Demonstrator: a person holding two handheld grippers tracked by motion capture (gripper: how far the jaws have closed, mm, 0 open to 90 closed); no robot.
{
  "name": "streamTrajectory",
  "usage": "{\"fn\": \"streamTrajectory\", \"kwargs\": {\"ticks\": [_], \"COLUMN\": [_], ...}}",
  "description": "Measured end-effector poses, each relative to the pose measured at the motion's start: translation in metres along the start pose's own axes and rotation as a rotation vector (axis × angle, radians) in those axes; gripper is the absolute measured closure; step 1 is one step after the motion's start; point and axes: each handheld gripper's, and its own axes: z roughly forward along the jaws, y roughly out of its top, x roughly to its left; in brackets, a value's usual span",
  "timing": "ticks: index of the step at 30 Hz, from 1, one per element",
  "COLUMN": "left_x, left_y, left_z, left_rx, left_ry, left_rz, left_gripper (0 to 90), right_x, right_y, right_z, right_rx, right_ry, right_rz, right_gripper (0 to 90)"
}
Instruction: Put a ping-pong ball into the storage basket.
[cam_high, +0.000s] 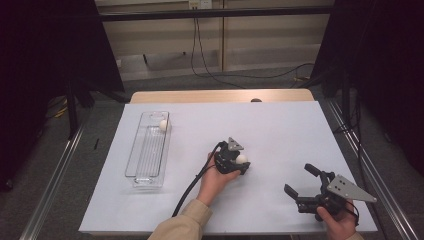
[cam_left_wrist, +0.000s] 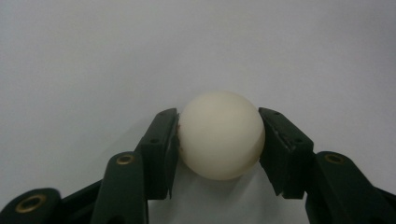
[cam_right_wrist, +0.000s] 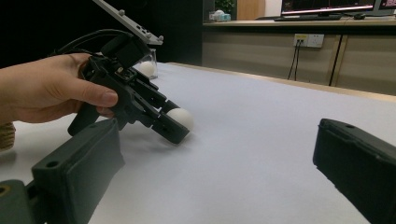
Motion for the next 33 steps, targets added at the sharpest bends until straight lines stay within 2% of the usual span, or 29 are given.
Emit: {"fn": "streamTrajectory", "kwargs": {"ticks": [12, 33], "left_x": [-0.001, 0.006], "left_y": [0.0, 0.002], "left_z": [-0.001, -0.019], "left_rx": [-0.005, -0.021], "left_ry": [-0.007, -0.038], "left_rz": [-0.01, -0.051], "left_gripper": [50.9, 51.0], "right_x": [0.0, 0.001], "right_y": [0.0, 0.0], "right_z": [0.0, 0.0], "right_rx": [0.0, 0.003], "right_ry": [-0.002, 0.0], "right_rz": [0.002, -0.006], "right_gripper": [0.9, 0.9]}}
